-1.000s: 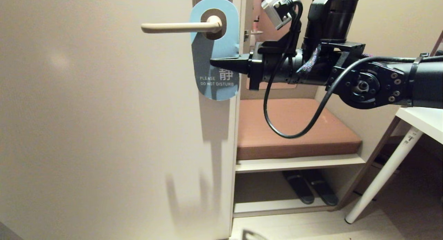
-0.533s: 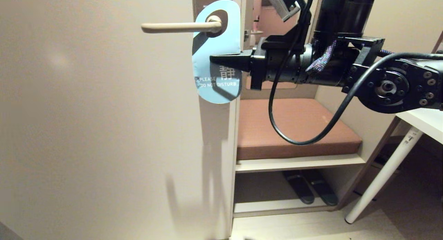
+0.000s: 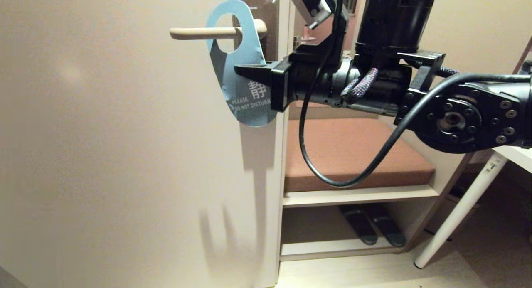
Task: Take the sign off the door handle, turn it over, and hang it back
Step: Take down the sign
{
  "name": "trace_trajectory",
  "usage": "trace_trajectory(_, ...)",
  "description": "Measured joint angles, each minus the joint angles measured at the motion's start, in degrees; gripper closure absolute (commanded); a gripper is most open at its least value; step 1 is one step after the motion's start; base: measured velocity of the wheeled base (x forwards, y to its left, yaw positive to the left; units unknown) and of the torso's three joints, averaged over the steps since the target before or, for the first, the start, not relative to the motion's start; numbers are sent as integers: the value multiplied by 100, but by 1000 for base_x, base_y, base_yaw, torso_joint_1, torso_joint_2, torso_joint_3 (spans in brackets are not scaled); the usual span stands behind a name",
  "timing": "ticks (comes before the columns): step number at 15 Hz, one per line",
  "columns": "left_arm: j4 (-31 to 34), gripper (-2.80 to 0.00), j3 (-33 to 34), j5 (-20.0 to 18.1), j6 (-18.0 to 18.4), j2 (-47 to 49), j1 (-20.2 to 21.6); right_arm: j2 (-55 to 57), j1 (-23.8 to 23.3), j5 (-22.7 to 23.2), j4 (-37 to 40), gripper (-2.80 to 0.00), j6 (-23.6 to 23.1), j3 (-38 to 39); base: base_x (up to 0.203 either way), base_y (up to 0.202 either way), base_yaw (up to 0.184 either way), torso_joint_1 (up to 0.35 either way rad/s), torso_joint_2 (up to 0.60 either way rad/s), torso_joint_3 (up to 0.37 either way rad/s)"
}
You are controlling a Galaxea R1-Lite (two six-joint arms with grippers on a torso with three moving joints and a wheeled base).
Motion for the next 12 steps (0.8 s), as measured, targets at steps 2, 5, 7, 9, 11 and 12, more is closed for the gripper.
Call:
trace_trajectory(2,0,0,0,0,-1,0,2,147,163,-634,-349,0,11,-2,0,0,0,0,0,0)
trace_trajectory(5,5,0,0,0,-2,0,-4,301,333,-1088,-515,0,52,-11,0,0,0,0,0,0)
trace_trajectory(7,2,0,0,0,-5,0,-3,352,407,-1121,-514,0,95,-13,0,0,0,0,0,0)
trace_trajectory(9,4,0,0,0,-1,0,-2,381,483,-1144,-517,0,124,-31,0,0,0,0,0,0)
trace_trajectory(11,0,0,0,2,0,0,-2,439,574,-1340,-584,0,127,-83,0,0,0,0,0,0)
trace_trajectory(12,0,0,0,0,0,0,-2,498,612,-1479,-714,0,128,-126,0,0,0,0,0,0)
